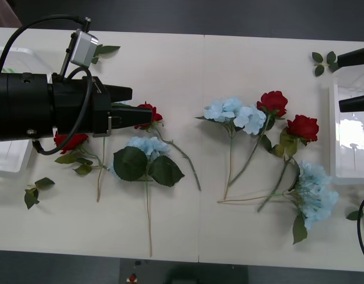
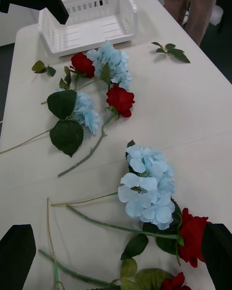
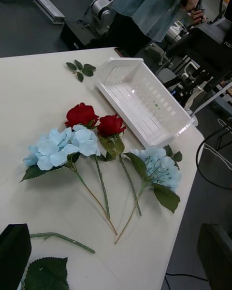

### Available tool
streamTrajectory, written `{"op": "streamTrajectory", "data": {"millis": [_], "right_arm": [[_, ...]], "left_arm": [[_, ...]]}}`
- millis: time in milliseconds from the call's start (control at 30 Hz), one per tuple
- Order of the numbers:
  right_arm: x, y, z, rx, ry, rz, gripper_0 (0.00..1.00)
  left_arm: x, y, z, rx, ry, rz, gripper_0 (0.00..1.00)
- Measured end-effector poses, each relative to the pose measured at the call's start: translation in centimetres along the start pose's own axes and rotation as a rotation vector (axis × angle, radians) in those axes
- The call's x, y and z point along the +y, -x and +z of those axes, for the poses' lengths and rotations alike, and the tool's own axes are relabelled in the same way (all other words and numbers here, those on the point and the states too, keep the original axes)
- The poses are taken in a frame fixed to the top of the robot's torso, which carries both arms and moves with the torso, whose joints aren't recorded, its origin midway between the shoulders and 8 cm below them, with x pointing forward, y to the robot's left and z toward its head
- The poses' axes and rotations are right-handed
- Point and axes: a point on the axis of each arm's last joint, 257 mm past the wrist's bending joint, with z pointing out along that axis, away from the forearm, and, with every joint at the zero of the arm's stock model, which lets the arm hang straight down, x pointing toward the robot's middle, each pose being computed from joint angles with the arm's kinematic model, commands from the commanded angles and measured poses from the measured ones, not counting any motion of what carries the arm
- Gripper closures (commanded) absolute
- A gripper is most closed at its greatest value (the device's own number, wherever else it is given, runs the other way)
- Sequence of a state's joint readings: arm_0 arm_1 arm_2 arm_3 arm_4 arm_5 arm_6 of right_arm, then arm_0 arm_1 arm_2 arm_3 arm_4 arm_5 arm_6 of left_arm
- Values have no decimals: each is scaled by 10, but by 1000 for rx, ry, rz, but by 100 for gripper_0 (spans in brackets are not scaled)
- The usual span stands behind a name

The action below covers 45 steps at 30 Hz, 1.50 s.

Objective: Put the red flowers into the right box and the blue flowers into the left box

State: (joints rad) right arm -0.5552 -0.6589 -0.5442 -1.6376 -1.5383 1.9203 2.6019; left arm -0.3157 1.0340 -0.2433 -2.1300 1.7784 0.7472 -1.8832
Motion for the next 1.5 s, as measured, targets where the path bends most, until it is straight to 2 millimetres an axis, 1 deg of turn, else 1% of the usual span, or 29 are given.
{"op": "streamTrajectory", "data": {"millis": [100, 133, 200, 267, 367, 433, 567, 667, 800, 933, 1000, 1100, 1167, 1267, 1333, 1433, 1500], "right_arm": [[0, 0, 0, 0, 0, 0, 0], [0, 0, 0, 0, 0, 0, 0], [0, -1, 0, 1, 0, 1, 0], [-2, -4, 0, 15, -6, 5, 0], [0, -9, 1, 59, 7, 12, 0], [4, -14, 4, 103, 34, 41, 0], [10, -28, 8, 196, 56, 200, 0], [5, -37, 7, 234, 25, 295, 0], [-2, -49, 5, 279, -29, 414, 0], [-5, -64, 5, 326, -85, 620, 0], [-3, -74, 9, 360, -105, 709, 0], [-3, -94, 15, 409, -146, 794, 0], [0, -106, 19, 442, -178, 836, 0], [2, -125, 19, 495, -287, 929, 0], [8, -135, 18, 514, -350, 1006, 0], [16, -156, 11, 551, -450, 1092, 0], [20, -168, 7, 568, -485, 1130, 0]], "left_arm": [[-3, -12, 6, 1, -19, -47, 0], [-7, -12, 6, -8, -35, -70, 0], [-17, -3, 4, -35, -78, -123, 0], [-20, 10, -6, -51, -97, -145, 0], [-14, 16, -26, -5, -72, -131, 0], [-9, 19, -41, 30, -43, -164, 0], [1, 22, -68, 105, 19, -300, 0], [15, 19, -81, 136, 61, -364, 0], [36, 1, -92, 197, 158, -464, 0], [57, -21, -103, 249, 288, -631, 0], [68, -30, -111, 270, 357, -675, 0], [83, -41, -123, 286, 437, -703, 0], [93, -51, -130, 285, 488, -749, 0], [112, -73, -142, 272, 591, -843, 0], [121, -87, -149, 269, 641, -890, 0], [134, -102, -161, 276, 710, -879, 0], [140, -109, -164, 281, 740, -877, 0]]}}
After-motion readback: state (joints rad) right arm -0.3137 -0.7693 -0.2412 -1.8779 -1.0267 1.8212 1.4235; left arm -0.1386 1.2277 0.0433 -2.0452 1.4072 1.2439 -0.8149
